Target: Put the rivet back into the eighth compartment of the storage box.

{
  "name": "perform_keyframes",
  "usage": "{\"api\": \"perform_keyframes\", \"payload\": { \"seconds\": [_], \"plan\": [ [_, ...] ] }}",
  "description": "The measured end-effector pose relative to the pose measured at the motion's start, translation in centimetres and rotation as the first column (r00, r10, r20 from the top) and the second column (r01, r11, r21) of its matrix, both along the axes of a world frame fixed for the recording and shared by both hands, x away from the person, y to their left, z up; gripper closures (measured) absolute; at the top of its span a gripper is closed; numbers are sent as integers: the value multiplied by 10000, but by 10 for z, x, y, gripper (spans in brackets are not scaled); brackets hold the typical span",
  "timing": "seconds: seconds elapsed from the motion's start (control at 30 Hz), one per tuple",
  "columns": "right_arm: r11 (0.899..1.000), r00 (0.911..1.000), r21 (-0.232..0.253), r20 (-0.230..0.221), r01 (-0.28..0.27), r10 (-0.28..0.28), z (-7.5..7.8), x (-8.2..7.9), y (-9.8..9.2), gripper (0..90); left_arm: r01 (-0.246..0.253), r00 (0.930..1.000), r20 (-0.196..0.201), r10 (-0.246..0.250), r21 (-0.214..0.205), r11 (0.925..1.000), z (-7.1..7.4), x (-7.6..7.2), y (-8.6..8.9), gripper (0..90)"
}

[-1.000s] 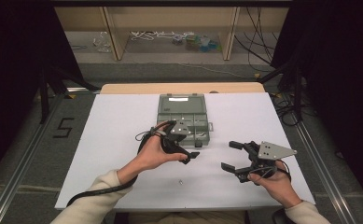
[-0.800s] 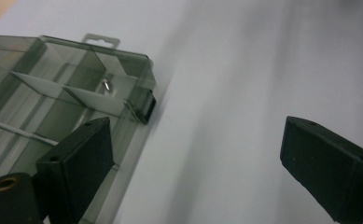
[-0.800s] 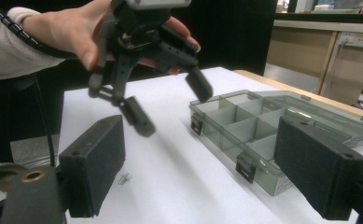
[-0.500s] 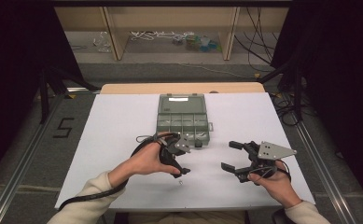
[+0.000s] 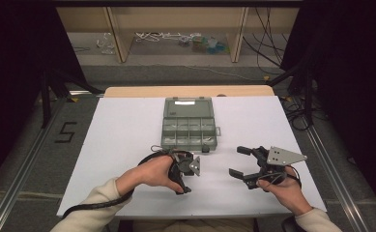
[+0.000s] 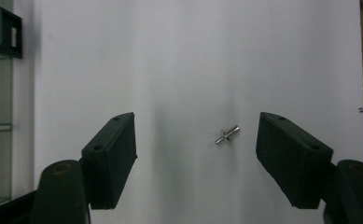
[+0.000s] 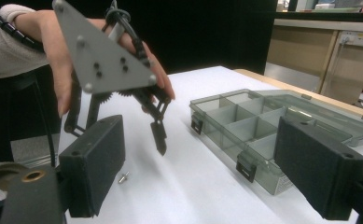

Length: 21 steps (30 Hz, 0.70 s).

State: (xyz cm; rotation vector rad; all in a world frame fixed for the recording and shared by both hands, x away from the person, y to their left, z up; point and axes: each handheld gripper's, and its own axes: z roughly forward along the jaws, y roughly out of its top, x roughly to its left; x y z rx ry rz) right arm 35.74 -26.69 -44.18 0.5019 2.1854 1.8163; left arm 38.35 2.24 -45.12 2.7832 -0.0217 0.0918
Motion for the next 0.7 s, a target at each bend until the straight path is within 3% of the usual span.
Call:
{"api": "perform_keyframes", "payload": {
  "seconds": [0.27, 0.7],
  "plan": [
    [10000, 10000, 0, -8, -2, 2, 0, 0, 0, 176, 457, 9980, -453, -433, 546, 9975, -8, -3, -5, 441],
    [10000, 10000, -26, -21, 0, 0, 0, 0, 0, 176, 717, 9944, -822, -658, 705, 9949, -9, -6, -7, 619]
  ]
}}
